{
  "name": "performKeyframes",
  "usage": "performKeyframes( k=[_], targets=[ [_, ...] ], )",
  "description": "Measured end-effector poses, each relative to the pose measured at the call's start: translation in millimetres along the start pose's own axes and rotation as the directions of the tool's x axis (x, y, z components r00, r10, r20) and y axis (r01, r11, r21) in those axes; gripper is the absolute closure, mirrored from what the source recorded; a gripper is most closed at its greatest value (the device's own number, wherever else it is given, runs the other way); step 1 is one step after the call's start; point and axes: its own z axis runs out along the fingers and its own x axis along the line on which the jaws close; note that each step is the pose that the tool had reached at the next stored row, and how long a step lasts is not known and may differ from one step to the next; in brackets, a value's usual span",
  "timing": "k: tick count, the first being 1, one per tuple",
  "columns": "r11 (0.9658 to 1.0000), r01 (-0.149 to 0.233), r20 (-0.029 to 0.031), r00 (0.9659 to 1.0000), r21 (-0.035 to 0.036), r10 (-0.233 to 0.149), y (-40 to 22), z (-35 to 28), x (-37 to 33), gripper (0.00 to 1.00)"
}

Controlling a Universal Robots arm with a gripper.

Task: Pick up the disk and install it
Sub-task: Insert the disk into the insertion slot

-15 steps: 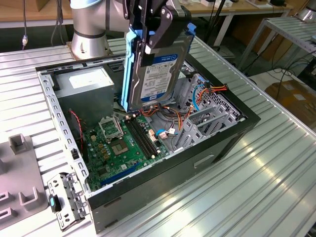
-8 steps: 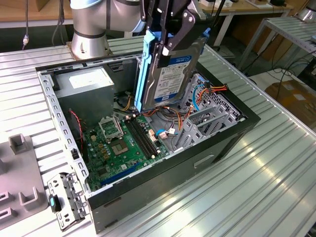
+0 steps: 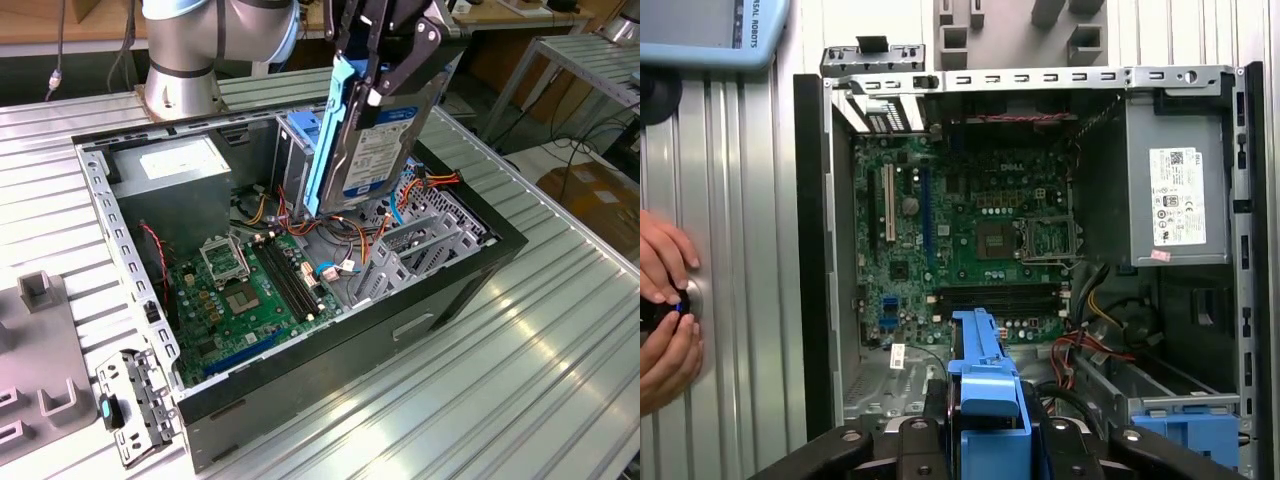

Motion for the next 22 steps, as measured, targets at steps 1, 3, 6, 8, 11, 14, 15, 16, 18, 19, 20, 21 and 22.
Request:
performKeyframes(
  k=[1,3,6,8,11,14,15,16,18,19,20,21,22],
  targets=[
    [1.0,0.0,0.0001,1.0,0.0,0.0,-0.9,0.0,0.5,0.63],
    [1.0,0.0,0.0001,1.0,0.0,0.0,-2.3,0.2,4.9,0.63],
    [1.0,0.0,-0.0002,1.0,0.0,0.0,-2.9,0.5,12.4,0.63],
    [1.0,0.0,-0.0006,1.0,0.0,0.0,-3.5,0.8,20.4,0.63],
    [1.0,0.0,-0.0024,1.0,-0.0005,0.0,-10.3,1.0,27.9,0.63],
    [1.0,0.0,-0.0023,1.0,-0.0011,0.0,-21.2,1.0,28.0,0.63],
    [1.0,0.0,-0.0025,1.0,-0.0013,0.0,-24.9,1.0,27.9,0.63],
    [1.0,0.0,-0.0024,1.0,-0.0013,0.0,-27.2,1.0,27.9,0.63],
    [1.0,0.0,-0.0025,1.0,-0.0013,0.0,-31.4,1.2,29.0,0.63],
    [1.0,0.0,-0.0026,1.0,-0.0014,0.0,-31.9,1.3,30.0,0.63],
    [1.0,0.0,-0.0025,1.0,-0.0013,0.0,-32.6,1.6,32.6,0.63],
    [1.0,0.0,-0.0024,1.0,-0.0014,0.0,-33.4,2.0,35.6,0.63],
    [1.0,0.0,-0.0025,1.0,-0.0014,0.0,-34.1,2.2,37.9,0.63]
  ],
)
